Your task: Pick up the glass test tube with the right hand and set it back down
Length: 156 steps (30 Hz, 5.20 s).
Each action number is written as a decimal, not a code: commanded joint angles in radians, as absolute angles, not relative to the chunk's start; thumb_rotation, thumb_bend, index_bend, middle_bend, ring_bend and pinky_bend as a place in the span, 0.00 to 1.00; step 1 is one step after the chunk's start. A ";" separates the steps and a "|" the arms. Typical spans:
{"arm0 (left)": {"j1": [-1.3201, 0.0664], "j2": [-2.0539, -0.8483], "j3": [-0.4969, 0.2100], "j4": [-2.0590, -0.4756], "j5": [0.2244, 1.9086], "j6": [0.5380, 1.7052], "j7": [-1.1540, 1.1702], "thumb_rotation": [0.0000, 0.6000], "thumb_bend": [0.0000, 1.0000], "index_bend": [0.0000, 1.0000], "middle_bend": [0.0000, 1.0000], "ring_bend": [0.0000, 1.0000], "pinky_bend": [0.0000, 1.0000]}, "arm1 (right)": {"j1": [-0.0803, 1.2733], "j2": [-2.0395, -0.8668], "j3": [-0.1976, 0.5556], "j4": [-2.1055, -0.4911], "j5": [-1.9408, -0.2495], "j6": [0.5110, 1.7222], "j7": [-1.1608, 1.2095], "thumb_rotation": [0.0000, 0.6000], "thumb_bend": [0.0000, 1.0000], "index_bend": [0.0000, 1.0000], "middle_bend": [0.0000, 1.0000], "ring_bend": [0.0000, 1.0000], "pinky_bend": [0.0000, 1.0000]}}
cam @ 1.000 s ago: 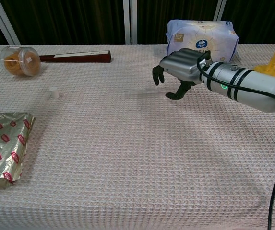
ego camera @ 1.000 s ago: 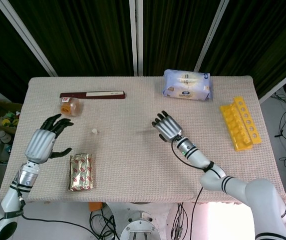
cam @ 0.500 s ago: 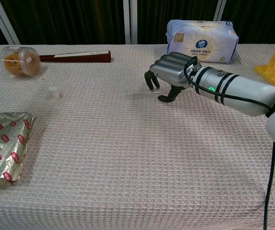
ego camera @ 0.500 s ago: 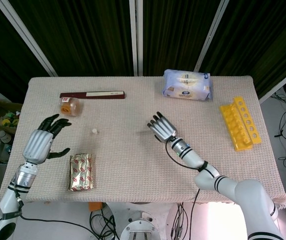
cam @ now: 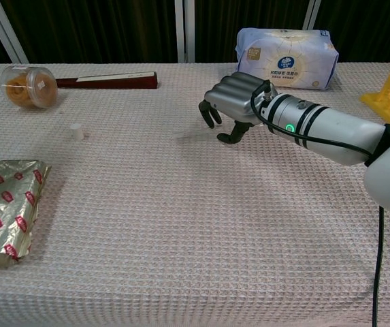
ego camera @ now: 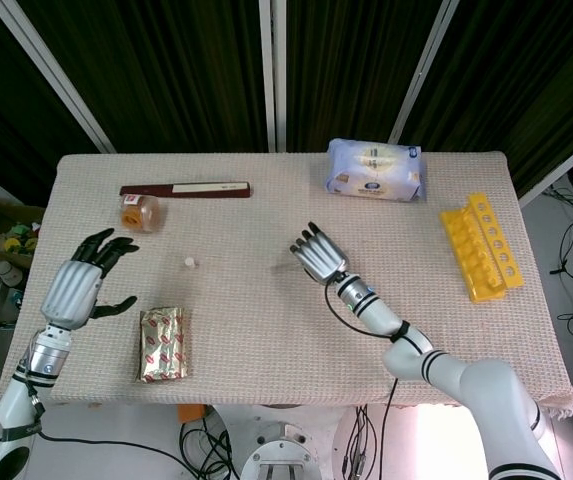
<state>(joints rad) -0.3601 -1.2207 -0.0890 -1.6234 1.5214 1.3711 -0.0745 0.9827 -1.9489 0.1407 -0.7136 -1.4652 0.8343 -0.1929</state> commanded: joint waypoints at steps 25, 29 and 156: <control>-0.475 -1.220 -0.155 -1.532 1.347 1.113 -0.151 1.00 0.16 0.26 0.20 0.09 0.14 | 0.811 -1.800 0.155 -0.767 -1.508 1.226 0.231 1.00 0.55 0.72 0.64 0.46 0.35; -0.518 -1.257 -0.171 -1.490 1.274 1.026 -0.123 1.00 0.17 0.27 0.22 0.11 0.14 | 0.775 -1.723 0.175 -0.842 -1.502 1.286 0.253 1.00 0.55 0.72 0.64 0.46 0.35; -0.646 -1.425 -0.311 -1.663 1.297 1.140 -0.227 1.00 0.48 0.57 0.28 0.15 0.18 | 0.886 -1.959 0.196 -0.761 -1.556 1.212 0.616 1.00 0.59 0.84 0.69 0.51 0.37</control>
